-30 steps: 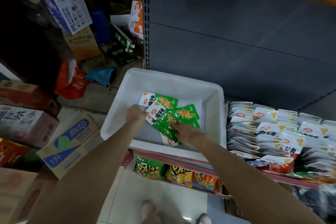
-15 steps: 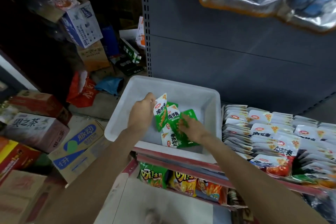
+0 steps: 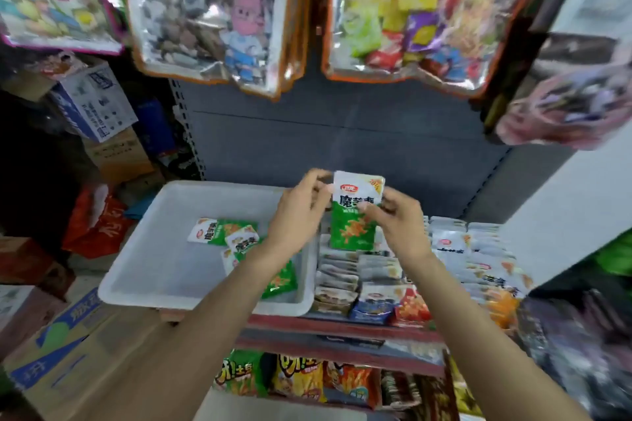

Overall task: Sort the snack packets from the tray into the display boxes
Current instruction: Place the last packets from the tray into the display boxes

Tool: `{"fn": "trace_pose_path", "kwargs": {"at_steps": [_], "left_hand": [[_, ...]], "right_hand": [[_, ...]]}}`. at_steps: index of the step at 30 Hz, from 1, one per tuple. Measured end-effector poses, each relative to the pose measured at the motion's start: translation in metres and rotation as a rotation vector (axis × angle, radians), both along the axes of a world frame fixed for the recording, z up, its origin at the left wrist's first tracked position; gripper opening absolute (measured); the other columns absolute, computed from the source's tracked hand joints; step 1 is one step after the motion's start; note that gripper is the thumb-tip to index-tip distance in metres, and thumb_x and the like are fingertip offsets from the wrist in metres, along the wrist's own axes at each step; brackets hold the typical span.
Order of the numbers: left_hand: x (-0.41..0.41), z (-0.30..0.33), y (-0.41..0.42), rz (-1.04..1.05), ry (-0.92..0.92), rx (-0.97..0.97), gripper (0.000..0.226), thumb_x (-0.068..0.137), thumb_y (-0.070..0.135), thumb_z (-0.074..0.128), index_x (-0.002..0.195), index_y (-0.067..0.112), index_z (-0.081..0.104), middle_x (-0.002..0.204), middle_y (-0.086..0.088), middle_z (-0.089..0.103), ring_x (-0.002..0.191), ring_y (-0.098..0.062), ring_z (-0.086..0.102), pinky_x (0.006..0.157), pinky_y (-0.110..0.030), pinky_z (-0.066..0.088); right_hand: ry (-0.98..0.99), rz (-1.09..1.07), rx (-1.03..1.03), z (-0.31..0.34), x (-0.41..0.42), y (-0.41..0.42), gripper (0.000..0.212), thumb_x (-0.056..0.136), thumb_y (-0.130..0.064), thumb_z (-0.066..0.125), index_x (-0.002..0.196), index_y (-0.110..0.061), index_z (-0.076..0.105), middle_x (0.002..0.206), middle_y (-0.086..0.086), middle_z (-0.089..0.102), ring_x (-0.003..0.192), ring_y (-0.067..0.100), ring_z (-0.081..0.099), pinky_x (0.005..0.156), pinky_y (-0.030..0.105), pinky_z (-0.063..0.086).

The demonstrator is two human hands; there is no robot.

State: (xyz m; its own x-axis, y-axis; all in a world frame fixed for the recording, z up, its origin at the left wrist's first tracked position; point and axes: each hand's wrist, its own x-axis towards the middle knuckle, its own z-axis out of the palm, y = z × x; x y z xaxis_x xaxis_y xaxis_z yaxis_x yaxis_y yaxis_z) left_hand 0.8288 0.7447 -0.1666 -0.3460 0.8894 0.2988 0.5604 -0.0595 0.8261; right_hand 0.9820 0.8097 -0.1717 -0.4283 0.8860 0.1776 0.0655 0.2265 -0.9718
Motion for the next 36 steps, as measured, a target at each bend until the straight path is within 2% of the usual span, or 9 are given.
{"fn": "trace_pose_path", "kwargs": {"at_steps": [3, 9, 16, 20, 24, 26, 29, 32, 36], "left_hand": [[0.046, -0.007, 0.029, -0.044, 0.071, -0.041, 0.024, 0.096, 0.015, 0.049, 0.118, 0.011, 0.057, 0.100, -0.001, 0.065, 0.100, -0.019, 0.059, 0.088, -0.035, 0.046], [0.124, -0.032, 0.066, -0.193, 0.334, -0.199, 0.030, 0.094, 0.007, 0.045, 0.122, 0.010, 0.054, 0.122, -0.005, 0.057, 0.115, -0.021, 0.046, 0.095, -0.030, 0.036], [0.157, -0.054, 0.083, -0.231, 0.717, -0.533, 0.060, 0.093, 0.036, 0.051, 0.145, 0.016, 0.029, 0.151, -0.005, 0.028, 0.139, -0.023, 0.023, 0.112, -0.036, 0.021], [0.156, -0.061, 0.085, -0.257, 0.879, -0.608, 0.070, 0.090, 0.049, 0.051, 0.148, 0.020, 0.024, 0.156, -0.004, 0.022, 0.142, -0.020, 0.020, 0.114, -0.035, 0.012], [0.154, -0.064, 0.085, -0.244, 0.930, -0.586, 0.069, 0.090, 0.042, 0.054, 0.148, 0.022, 0.023, 0.157, -0.004, 0.019, 0.142, -0.017, 0.021, 0.114, -0.035, 0.012], [0.155, -0.066, 0.083, -0.224, 0.915, -0.576, 0.068, 0.091, 0.040, 0.054, 0.148, 0.024, 0.023, 0.157, -0.002, 0.018, 0.142, -0.016, 0.020, 0.114, -0.035, 0.011], [0.156, -0.067, 0.082, -0.209, 0.905, -0.575, 0.067, 0.091, 0.038, 0.054, 0.148, 0.024, 0.023, 0.157, -0.001, 0.018, 0.143, -0.016, 0.019, 0.114, -0.036, 0.010], [0.157, -0.068, 0.083, -0.196, 0.902, -0.580, 0.067, 0.091, 0.039, 0.055, 0.148, 0.024, 0.023, 0.157, 0.000, 0.018, 0.143, -0.016, 0.019, 0.114, -0.036, 0.011], [0.158, -0.068, 0.083, -0.188, 0.893, -0.590, 0.068, 0.091, 0.039, 0.055, 0.148, 0.024, 0.023, 0.157, 0.000, 0.017, 0.143, -0.016, 0.019, 0.114, -0.036, 0.010]], "right_hand": [[0.066, -0.096, -0.008, 0.010, 0.049, 0.016, 0.016, 0.086, 0.002, 0.061, 0.096, -0.009, 0.066, 0.090, 0.003, 0.070, 0.079, 0.009, 0.064, 0.072, 0.031, 0.054], [0.056, -0.244, -0.007, 0.000, 0.135, 0.058, 0.014, 0.087, -0.002, 0.061, 0.096, -0.012, 0.068, 0.096, 0.009, 0.071, 0.084, 0.021, 0.066, 0.077, 0.040, 0.055], [0.013, -0.199, -0.078, -0.027, 0.175, 0.091, 0.015, 0.087, 0.001, 0.059, 0.100, -0.003, 0.066, 0.100, 0.015, 0.070, 0.085, 0.020, 0.066, 0.076, 0.030, 0.056], [-0.053, -0.116, -0.081, -0.042, 0.179, 0.099, 0.012, 0.086, 0.000, 0.061, 0.095, -0.007, 0.067, 0.093, 0.010, 0.070, 0.082, 0.018, 0.066, 0.078, 0.039, 0.054], [-0.219, -0.119, -0.075, -0.060, 0.180, 0.100, 0.019, 0.083, 0.004, 0.064, 0.098, -0.008, 0.067, 0.091, 0.007, 0.071, 0.080, 0.021, 0.068, 0.079, 0.041, 0.057], [-0.259, -0.143, -0.076, -0.062, 0.180, 0.099, 0.033, 0.082, 0.005, 0.065, 0.110, -0.012, 0.060, 0.090, -0.003, 0.068, 0.078, 0.007, 0.065, 0.074, 0.028, 0.058], [-0.329, -0.158, 0.102, -0.055, 0.181, 0.099, 0.045, 0.088, -0.003, 0.061, 0.126, -0.026, 0.053, 0.095, -0.011, 0.061, 0.074, 0.001, 0.056, 0.067, 0.011, 0.047], [-0.536, -0.123, 0.326, -0.054, 0.181, 0.105, 0.037, 0.090, -0.009, 0.059, 0.125, -0.022, 0.059, 0.114, 0.000, 0.063, 0.088, 0.011, 0.054, 0.081, 0.019, 0.041], [-0.778, -0.105, 0.505, -0.064, 0.180, 0.107, 0.029, 0.088, -0.009, 0.062, 0.116, -0.016, 0.067, 0.116, 0.007, 0.061, 0.107, 0.024, 0.054, 0.090, 0.029, 0.041]]}}
